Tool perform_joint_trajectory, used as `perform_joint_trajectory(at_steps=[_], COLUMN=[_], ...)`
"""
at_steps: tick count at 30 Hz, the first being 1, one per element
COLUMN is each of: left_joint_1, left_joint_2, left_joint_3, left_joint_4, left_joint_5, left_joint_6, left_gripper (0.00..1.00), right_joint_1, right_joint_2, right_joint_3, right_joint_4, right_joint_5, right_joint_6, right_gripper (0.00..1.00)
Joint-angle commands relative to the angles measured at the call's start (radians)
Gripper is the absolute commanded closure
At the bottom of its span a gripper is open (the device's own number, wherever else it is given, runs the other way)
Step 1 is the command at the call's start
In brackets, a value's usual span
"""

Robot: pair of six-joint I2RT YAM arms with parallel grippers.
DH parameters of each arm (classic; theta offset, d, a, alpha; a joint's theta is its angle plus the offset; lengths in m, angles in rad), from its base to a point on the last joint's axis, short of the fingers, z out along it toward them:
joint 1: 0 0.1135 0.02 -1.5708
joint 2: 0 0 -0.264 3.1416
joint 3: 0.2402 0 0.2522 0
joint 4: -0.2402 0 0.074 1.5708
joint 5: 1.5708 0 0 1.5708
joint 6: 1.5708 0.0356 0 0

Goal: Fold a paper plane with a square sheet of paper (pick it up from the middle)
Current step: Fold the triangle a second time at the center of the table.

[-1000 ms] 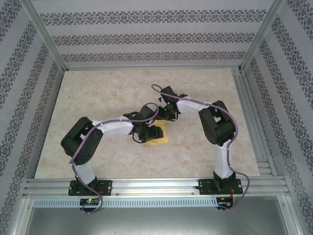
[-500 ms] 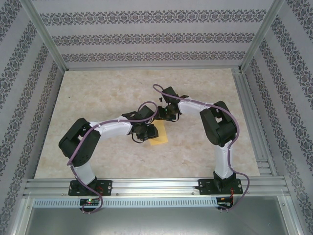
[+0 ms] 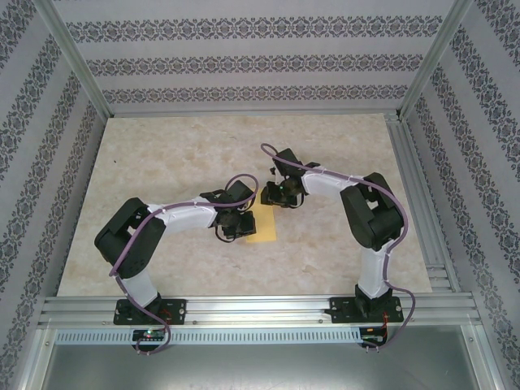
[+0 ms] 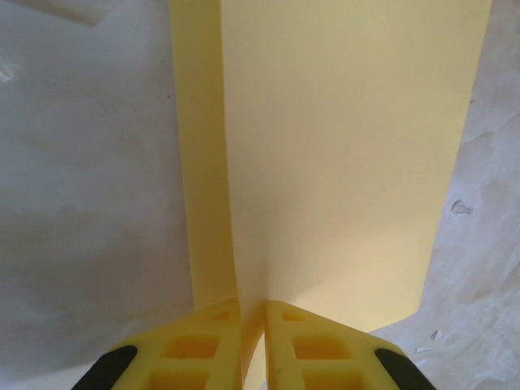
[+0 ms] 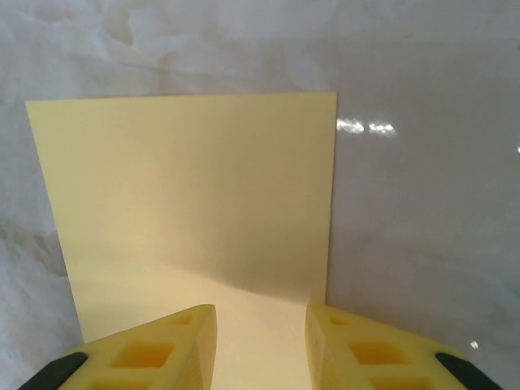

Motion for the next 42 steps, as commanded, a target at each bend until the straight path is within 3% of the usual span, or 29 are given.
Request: perform_joint_trajectory(at_steps=[1,9,16,24,32,42], left_joint_1=[0.005,0.007,0.007,0.007,0.007,0.01], left_joint_2=[-0.034,-0.032,-0.061,-0.082,-0.05,0.002], left_joint_3=[-0.01,0.004,0.008,0.01,0.019,0.002], left_joint_4=[-0.011,-0.004,0.051,0.134,0.207,0.31], left_joint_5=[-0.015,0.007,0.099,0.164,0.103,0.086], left_joint_6=[0.023,0.021,0.005,-0.015,0.0,-0.009], left_gripper=[0.86,0.84,0.68,0.61,0.55,0.42], right_joint_1=[-0.003,0.003,0.003,0.0,-0.009,-0.034], right_joint_2=[-0.039,-0.01,0.025,0.033,0.017,-0.02], right_joint_3=[-0.026,-0.061,-0.075,-0.091,-0.104,-0.113], right_joint_4=[-0.009,-0.004,0.0,0.012,0.034,0.069], right_joint_5=[-0.024,-0.047,-0.032,-0.033,-0.055,-0.111], right_joint_6=[0.006,-0.008,-0.008,-0.007,0.001,0.014], right_gripper=[0.69,0.81,0.81,0.8,0.79,0.66])
